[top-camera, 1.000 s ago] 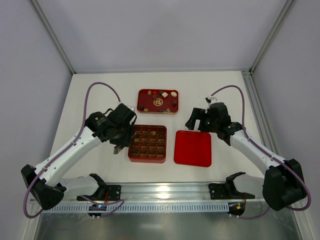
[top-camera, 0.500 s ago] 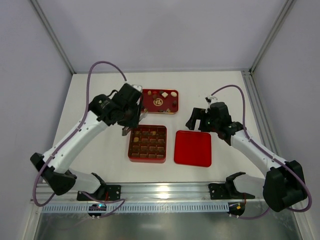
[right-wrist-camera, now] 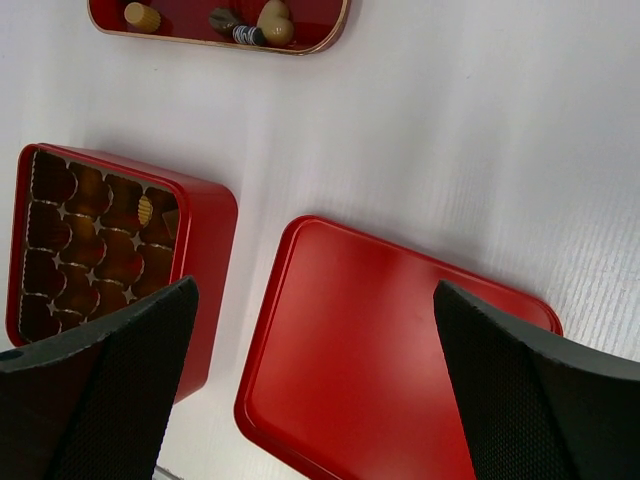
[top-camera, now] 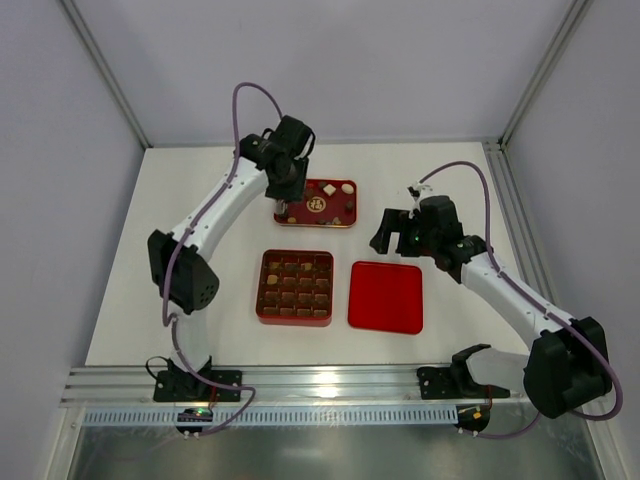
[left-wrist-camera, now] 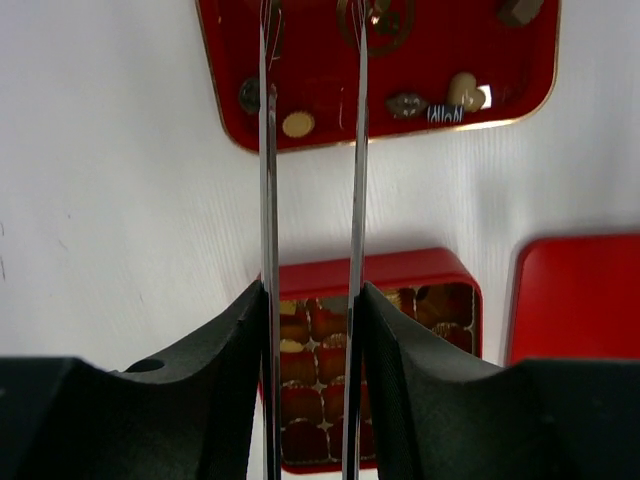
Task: Pack the chocolate
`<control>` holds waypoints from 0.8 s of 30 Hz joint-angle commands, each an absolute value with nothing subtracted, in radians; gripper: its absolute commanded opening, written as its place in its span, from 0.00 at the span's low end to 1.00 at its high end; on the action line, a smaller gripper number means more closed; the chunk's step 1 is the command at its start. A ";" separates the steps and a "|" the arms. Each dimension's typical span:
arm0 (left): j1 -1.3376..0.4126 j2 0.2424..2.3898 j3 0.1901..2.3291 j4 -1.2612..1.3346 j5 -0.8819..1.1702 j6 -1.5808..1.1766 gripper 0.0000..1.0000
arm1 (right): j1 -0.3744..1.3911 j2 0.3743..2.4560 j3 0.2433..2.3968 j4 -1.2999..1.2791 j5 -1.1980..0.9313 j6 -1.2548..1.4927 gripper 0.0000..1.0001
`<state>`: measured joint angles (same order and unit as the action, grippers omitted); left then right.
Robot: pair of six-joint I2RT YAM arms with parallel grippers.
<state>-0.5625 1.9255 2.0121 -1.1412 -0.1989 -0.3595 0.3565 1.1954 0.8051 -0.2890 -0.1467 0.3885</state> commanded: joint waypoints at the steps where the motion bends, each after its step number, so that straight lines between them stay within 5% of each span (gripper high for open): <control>1: -0.561 1.992 2.155 -1.109 -0.178 -0.299 0.41 | 0.347 1.210 0.864 -0.290 -0.161 0.361 1.00; 24: -0.540 2.206 2.261 -1.129 -0.163 -0.265 0.41 | 0.324 1.235 0.854 -0.268 -0.187 0.354 1.00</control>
<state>-0.5465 2.1986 2.2421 -1.1564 -0.1749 -0.2871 0.3298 1.2312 0.8341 -0.3000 -0.1795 0.3679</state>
